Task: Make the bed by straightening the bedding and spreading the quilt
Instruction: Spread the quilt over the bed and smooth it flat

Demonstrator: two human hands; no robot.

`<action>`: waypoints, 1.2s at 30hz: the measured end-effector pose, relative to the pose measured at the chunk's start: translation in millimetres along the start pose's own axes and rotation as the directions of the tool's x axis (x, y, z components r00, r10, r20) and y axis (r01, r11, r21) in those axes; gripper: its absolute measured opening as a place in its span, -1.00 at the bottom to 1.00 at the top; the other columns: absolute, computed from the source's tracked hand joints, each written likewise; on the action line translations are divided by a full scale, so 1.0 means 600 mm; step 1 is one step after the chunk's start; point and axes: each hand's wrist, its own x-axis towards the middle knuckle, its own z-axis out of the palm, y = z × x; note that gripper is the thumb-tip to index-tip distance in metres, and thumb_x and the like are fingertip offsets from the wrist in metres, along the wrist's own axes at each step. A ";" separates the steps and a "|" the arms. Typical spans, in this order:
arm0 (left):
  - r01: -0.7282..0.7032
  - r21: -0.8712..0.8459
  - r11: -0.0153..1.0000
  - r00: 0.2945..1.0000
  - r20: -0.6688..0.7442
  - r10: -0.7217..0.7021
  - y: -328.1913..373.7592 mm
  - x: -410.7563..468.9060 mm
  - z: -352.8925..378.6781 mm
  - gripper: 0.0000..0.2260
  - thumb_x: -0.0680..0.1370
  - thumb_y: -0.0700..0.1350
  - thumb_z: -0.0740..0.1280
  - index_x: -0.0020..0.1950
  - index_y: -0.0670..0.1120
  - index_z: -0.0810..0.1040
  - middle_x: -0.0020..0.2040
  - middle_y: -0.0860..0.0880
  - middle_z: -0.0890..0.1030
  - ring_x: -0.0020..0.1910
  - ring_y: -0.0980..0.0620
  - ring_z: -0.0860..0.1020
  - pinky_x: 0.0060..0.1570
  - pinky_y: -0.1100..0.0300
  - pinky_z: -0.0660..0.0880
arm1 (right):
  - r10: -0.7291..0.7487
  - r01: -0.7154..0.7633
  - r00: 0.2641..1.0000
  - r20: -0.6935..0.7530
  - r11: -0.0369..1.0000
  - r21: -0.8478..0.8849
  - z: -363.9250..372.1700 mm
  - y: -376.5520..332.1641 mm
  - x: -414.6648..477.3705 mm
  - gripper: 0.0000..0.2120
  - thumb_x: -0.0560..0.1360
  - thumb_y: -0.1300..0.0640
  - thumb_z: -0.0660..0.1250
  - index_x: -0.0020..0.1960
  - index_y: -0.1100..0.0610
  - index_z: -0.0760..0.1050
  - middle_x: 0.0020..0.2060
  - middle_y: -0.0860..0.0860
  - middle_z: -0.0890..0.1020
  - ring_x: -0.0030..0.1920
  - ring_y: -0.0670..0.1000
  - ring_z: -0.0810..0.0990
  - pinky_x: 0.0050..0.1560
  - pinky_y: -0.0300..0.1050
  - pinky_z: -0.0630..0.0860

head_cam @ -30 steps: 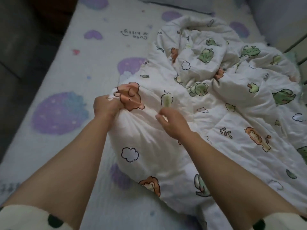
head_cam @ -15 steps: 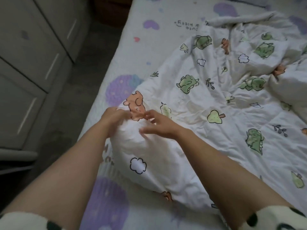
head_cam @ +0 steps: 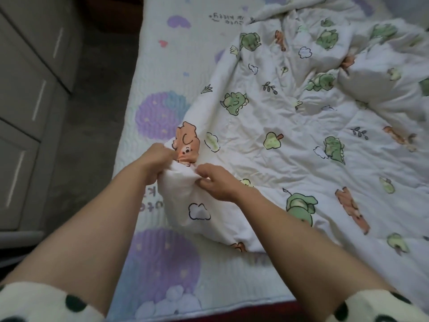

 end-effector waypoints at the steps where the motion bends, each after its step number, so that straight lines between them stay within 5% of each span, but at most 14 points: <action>1: -0.008 0.032 0.999 1.000 -0.011 0.008 -0.009 0.001 -0.011 -0.74 0.31 -0.25 0.34 -0.02 -0.23 0.59 -0.05 -0.24 0.63 -0.16 -0.14 0.61 -0.19 0.14 0.44 | 0.011 -0.010 1.000 -0.016 0.999 0.032 -0.001 -0.005 -0.012 -0.94 0.52 0.20 0.23 -0.04 0.14 0.46 -0.02 0.09 0.55 0.00 0.13 0.50 0.02 0.03 0.44; 5: -0.003 0.205 0.979 0.996 -0.084 0.020 -0.061 -0.011 -0.054 -0.75 0.39 -0.27 0.31 0.06 -0.25 0.52 -0.04 -0.26 0.58 -0.12 -0.20 0.57 -0.23 0.12 0.43 | -0.002 0.009 0.998 -0.067 0.995 0.095 0.038 -0.053 -0.050 -0.88 0.57 0.16 0.21 0.05 0.15 0.49 -0.19 -0.06 0.47 -0.13 0.01 0.40 -0.13 -0.14 0.27; 10: -0.017 0.427 0.904 0.979 -0.175 0.102 -0.137 -0.049 -0.122 -0.77 0.41 -0.31 0.28 0.05 -0.26 0.56 -0.03 -0.24 0.59 -0.08 -0.20 0.56 -0.20 0.13 0.41 | -0.013 0.029 0.994 -0.113 0.989 0.145 0.144 -0.132 -0.071 -0.86 0.57 0.14 0.19 0.06 0.15 0.47 -0.10 -0.01 0.50 -0.06 0.06 0.45 -0.03 -0.04 0.37; 19: 0.028 0.560 0.828 0.999 0.016 -0.045 -0.268 -0.099 -0.250 -0.88 0.41 -0.32 0.25 -0.10 -0.26 0.54 -0.24 -0.18 0.55 -0.34 -0.08 0.48 -0.43 0.22 0.33 | 0.109 -0.110 0.994 0.015 0.987 0.117 0.311 -0.244 -0.062 -0.93 0.58 0.09 0.22 -0.09 0.04 0.42 -0.02 0.08 0.52 0.02 0.13 0.49 0.06 0.08 0.44; 26: -0.003 0.479 0.878 0.984 0.156 -0.082 -0.341 -0.130 -0.299 -0.96 0.43 -0.27 0.33 -0.13 -0.19 0.53 -0.33 -0.06 0.48 -0.38 0.02 0.44 -0.47 0.25 0.32 | 0.303 -0.306 0.952 0.047 0.944 0.123 0.371 -0.299 -0.075 -0.95 0.51 0.14 0.27 -0.10 0.00 0.45 0.08 0.07 0.53 0.11 0.12 0.48 0.18 0.10 0.42; 30: 0.045 0.505 0.862 0.977 0.156 -0.143 -0.388 -0.150 -0.312 -0.86 0.43 -0.22 0.37 -0.03 -0.20 0.57 -0.25 -0.08 0.54 -0.29 -0.01 0.50 -0.35 0.20 0.40 | 0.364 -0.368 0.930 0.056 0.923 0.117 0.392 -0.317 -0.099 -0.93 0.48 0.05 0.25 -0.16 -0.12 0.42 0.07 -0.01 0.53 0.14 0.08 0.47 0.24 0.11 0.38; 33: 0.082 0.563 0.823 0.970 0.146 -0.196 -0.419 -0.160 -0.324 -0.75 0.43 -0.13 0.37 0.07 -0.20 0.54 -0.06 -0.15 0.60 -0.17 -0.11 0.56 -0.27 0.14 0.51 | 0.392 -0.399 0.917 0.074 0.911 0.110 0.408 -0.326 -0.118 -0.83 0.53 0.09 0.23 0.08 0.02 0.53 0.18 0.02 0.53 0.22 0.07 0.44 0.31 0.09 0.31; 36: 0.045 0.672 0.739 0.986 0.090 -0.142 -0.431 -0.165 -0.322 -0.50 0.45 -0.01 0.39 0.27 -0.21 0.32 0.18 -0.18 0.52 0.10 -0.21 0.53 0.02 0.00 0.53 | 0.425 -0.418 0.904 -0.048 0.902 0.112 0.422 -0.326 -0.141 -0.67 0.51 0.22 0.19 0.23 0.05 0.48 0.23 0.04 0.52 0.25 0.08 0.43 0.31 0.01 0.29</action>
